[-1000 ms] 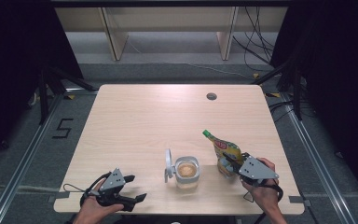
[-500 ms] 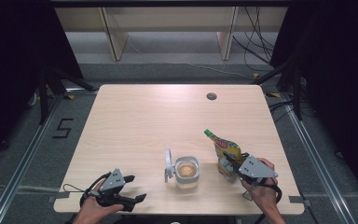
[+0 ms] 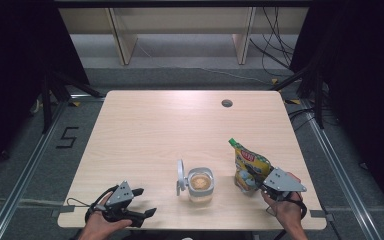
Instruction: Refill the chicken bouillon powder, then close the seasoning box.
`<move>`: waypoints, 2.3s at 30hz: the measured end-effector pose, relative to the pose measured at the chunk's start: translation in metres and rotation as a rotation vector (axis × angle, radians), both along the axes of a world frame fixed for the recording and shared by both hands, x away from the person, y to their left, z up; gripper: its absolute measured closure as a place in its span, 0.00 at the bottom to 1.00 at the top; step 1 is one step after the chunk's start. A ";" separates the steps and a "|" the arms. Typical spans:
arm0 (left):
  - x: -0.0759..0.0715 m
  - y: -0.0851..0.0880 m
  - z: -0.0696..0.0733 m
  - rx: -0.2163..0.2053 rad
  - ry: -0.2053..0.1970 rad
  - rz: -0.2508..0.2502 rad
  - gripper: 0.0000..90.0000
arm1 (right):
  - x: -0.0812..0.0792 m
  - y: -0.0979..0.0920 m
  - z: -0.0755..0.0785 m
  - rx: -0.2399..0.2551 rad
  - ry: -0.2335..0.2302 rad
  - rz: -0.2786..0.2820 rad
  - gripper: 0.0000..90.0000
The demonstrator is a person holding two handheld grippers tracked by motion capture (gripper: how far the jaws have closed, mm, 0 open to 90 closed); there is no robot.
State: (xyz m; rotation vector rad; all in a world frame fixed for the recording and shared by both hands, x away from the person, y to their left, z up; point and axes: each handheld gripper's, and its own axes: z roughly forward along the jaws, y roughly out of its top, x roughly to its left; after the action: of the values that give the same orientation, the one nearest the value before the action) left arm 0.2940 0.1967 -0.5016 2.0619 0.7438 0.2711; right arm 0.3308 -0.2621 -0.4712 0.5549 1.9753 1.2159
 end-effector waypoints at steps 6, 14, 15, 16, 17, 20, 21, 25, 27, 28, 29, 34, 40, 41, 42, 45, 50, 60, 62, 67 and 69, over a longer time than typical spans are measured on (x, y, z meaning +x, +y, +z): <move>-0.002 0.000 0.001 0.001 0.021 0.016 0.21 | -0.002 -0.002 -0.001 0.008 0.007 -0.008 0.88; 0.000 0.000 0.001 0.015 0.000 -0.004 0.21 | -0.006 -0.005 0.002 0.044 0.028 -0.033 0.81; 0.000 0.000 0.001 0.013 0.001 -0.002 0.21 | -0.007 -0.007 0.002 0.058 0.018 -0.044 0.77; -0.001 0.000 0.001 0.001 0.020 0.017 0.21 | -0.009 -0.008 0.003 0.069 0.035 -0.048 0.73; -0.001 0.000 0.001 0.001 0.020 0.018 0.21 | -0.010 -0.009 0.004 0.082 0.040 -0.048 0.65; -0.001 -0.001 0.000 -0.007 0.017 0.020 0.21 | -0.019 -0.007 0.009 0.121 0.072 -0.085 0.51; -0.001 -0.001 0.000 -0.009 0.015 0.016 0.21 | -0.021 -0.007 0.010 0.132 0.085 -0.087 0.48; -0.001 -0.001 0.001 -0.006 0.017 0.019 0.21 | -0.032 -0.005 0.009 0.150 0.155 -0.140 0.42; -0.001 -0.001 0.000 -0.006 0.015 0.014 0.21 | -0.034 -0.007 0.008 0.148 0.151 -0.144 0.41; -0.001 -0.001 0.000 -0.007 0.018 0.015 0.21 | -0.035 -0.007 0.008 0.150 0.165 -0.147 0.40; -0.001 -0.002 0.000 -0.016 0.015 0.021 0.21 | -0.036 -0.009 0.008 0.147 0.154 -0.150 0.39; 0.000 -0.001 0.000 -0.007 0.017 0.026 0.21 | -0.044 -0.012 0.008 0.194 0.231 -0.175 0.35; 0.001 0.001 0.001 0.003 0.005 0.011 0.21 | -0.054 -0.016 0.007 0.203 0.276 -0.199 0.29; 0.001 0.000 -0.001 -0.018 0.006 0.015 0.21 | -0.056 -0.016 0.006 0.212 0.293 -0.188 0.29; 0.001 0.001 0.000 -0.009 0.025 0.032 0.21 | -0.057 -0.016 0.006 0.187 0.288 -0.194 0.28; 0.002 0.002 0.001 -0.013 0.014 0.028 0.21 | -0.064 -0.013 0.004 0.201 0.327 -0.205 0.27; 0.002 0.003 0.000 0.003 0.023 0.033 0.21 | -0.067 -0.016 0.002 0.166 0.343 -0.204 0.26; 0.001 0.001 0.000 -0.023 0.024 0.038 0.21 | -0.074 -0.011 -0.003 0.144 0.392 -0.178 0.26; 0.001 0.002 0.001 -0.015 0.014 0.037 0.21 | -0.076 -0.010 -0.003 0.139 0.404 -0.189 0.26; 0.001 0.000 -0.001 -0.029 0.013 0.033 0.21 | -0.080 -0.011 -0.003 0.131 0.412 -0.206 0.26; 0.000 0.000 0.001 -0.034 0.019 0.042 0.21 | -0.082 -0.011 -0.003 0.135 0.422 -0.211 0.26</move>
State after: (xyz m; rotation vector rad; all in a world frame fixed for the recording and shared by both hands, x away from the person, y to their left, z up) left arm 0.2939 0.1966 -0.5010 2.0215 0.7984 0.2615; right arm 0.2490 -0.2732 -0.4741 1.1368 2.1144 1.1742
